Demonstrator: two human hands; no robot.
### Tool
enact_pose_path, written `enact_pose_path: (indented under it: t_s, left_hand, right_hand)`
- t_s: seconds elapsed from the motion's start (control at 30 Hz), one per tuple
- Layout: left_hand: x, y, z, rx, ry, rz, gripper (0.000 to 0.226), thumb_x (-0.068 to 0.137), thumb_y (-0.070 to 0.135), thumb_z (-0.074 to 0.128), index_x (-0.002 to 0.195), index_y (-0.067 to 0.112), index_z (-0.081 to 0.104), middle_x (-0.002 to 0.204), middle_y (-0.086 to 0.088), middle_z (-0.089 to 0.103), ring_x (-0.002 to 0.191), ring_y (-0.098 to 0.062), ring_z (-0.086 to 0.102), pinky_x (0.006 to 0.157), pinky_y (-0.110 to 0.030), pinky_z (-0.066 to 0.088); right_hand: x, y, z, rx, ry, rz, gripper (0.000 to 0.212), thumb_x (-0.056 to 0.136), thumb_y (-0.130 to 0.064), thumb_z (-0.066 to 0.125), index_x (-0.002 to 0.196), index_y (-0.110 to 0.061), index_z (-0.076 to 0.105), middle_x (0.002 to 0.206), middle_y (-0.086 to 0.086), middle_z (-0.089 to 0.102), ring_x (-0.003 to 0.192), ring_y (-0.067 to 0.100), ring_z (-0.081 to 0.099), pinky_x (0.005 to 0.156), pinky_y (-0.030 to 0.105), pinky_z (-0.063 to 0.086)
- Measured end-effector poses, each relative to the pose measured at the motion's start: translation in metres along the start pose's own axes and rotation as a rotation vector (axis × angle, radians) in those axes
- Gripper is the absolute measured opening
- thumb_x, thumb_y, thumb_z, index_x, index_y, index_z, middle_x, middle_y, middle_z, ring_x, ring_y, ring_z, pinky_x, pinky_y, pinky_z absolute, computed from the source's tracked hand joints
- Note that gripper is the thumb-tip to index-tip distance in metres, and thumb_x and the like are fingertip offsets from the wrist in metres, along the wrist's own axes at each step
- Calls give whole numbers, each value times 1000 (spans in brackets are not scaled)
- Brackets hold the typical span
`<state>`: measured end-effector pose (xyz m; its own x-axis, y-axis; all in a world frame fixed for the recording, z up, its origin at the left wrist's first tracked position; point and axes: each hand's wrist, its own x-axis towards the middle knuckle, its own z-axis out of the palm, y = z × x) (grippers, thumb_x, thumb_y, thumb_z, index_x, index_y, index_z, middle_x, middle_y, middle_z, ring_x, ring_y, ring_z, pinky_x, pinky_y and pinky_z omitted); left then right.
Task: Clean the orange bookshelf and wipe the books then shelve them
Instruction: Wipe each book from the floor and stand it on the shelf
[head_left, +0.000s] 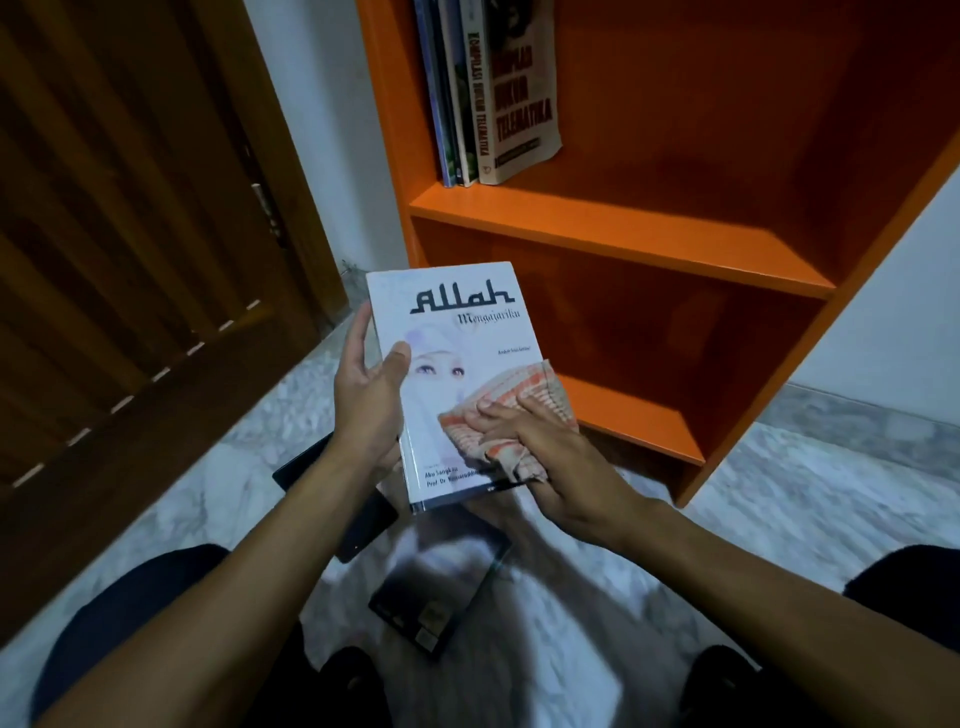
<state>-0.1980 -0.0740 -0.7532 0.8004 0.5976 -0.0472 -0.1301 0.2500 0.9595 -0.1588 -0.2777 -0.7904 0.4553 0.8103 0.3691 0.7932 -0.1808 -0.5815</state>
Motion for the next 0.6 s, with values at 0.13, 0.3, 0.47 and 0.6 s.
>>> enact_pose_path:
  t_s: [0.13, 0.3, 0.47, 0.6]
  left_hand:
    - [9, 9, -11, 9, 95, 46, 53, 103, 4, 49, 142, 39, 42, 127, 2, 69, 109, -22, 70, 91, -52, 57]
    - [12, 13, -17, 89, 173, 99, 48, 104, 10, 48, 133, 48, 44, 140, 0, 59, 116, -20, 66, 86, -40, 59]
    - [-1, 12, -11, 155, 90, 70, 47, 107, 14, 43, 143, 43, 38, 99, 20, 75, 92, -9, 74, 69, -32, 61]
    - [-21, 0, 3, 200, -72, 23, 48, 107, 15, 41, 146, 43, 36, 99, 14, 76, 93, -13, 75, 77, -39, 61]
  right_hand:
    - [-7, -14, 7, 111, 6, -8, 48, 90, -30, 38, 128, -9, 60, 133, 5, 62, 129, 16, 53, 112, 29, 36]
    - [-2, -17, -5, 145, 59, 28, 27, 87, -21, 37, 109, -25, 54, 92, -30, 57, 81, -11, 53, 71, 11, 39]
    - [22, -13, -33, 407, 415, 337, 22, 98, -10, 47, 99, -30, 56, 62, -7, 60, 39, 4, 50, 38, 23, 38]
    - [41, -3, -58, 324, 697, 402, 17, 99, -9, 48, 106, -20, 58, 81, 10, 64, 63, 18, 59, 50, 37, 44]
